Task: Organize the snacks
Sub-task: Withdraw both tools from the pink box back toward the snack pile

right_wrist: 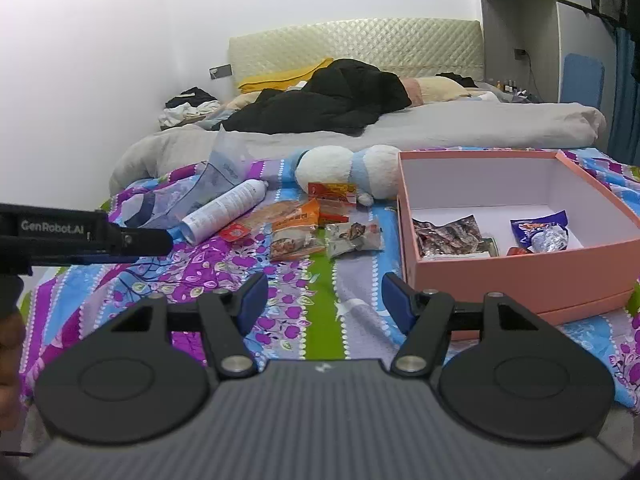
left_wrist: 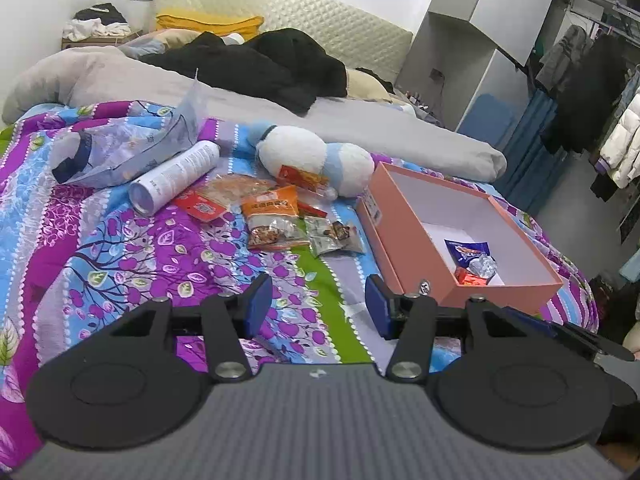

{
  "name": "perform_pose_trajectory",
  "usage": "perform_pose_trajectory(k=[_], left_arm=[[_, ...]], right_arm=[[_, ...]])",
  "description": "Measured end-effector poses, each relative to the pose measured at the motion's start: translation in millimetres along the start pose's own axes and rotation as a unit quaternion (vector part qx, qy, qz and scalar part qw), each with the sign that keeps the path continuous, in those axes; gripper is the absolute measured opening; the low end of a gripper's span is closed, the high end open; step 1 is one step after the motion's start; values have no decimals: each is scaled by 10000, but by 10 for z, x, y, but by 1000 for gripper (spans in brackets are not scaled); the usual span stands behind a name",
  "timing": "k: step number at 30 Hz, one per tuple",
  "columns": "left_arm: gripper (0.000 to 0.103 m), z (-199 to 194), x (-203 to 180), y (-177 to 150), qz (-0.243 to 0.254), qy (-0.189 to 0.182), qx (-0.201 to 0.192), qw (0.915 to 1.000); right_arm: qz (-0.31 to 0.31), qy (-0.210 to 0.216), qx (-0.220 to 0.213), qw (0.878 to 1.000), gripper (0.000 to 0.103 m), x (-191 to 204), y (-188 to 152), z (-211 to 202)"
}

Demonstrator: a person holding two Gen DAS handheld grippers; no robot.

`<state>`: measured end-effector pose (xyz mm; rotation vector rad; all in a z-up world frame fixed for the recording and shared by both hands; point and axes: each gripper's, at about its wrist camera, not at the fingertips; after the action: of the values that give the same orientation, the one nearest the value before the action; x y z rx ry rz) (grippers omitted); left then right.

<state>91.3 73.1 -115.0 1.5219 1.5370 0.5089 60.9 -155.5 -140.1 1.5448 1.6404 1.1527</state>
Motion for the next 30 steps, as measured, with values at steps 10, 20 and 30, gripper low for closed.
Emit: perform_pose_trajectory(k=[10, 20, 30], left_arm=[[57, 130, 210, -30, -105, 120, 79, 9998], [57, 363, 382, -20, -150, 302, 142, 9993], [57, 716, 615, -7, -250, 457, 342, 9981]], right_arm=[[-118, 26, -10, 9999, 65, 145, -23, 118], [-182, 103, 50, 9998, 65, 225, -39, 367], [-318, 121, 157, 9993, 65, 301, -48, 705]])
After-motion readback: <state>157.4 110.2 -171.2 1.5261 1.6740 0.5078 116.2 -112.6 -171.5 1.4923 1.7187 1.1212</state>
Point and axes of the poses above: each gripper's, at about its wrist camera, not at the fingertips, and z roughly the way its jaws point, x to its left, y to its top, and after that the axes turned 3 degrees about -x, right-handed
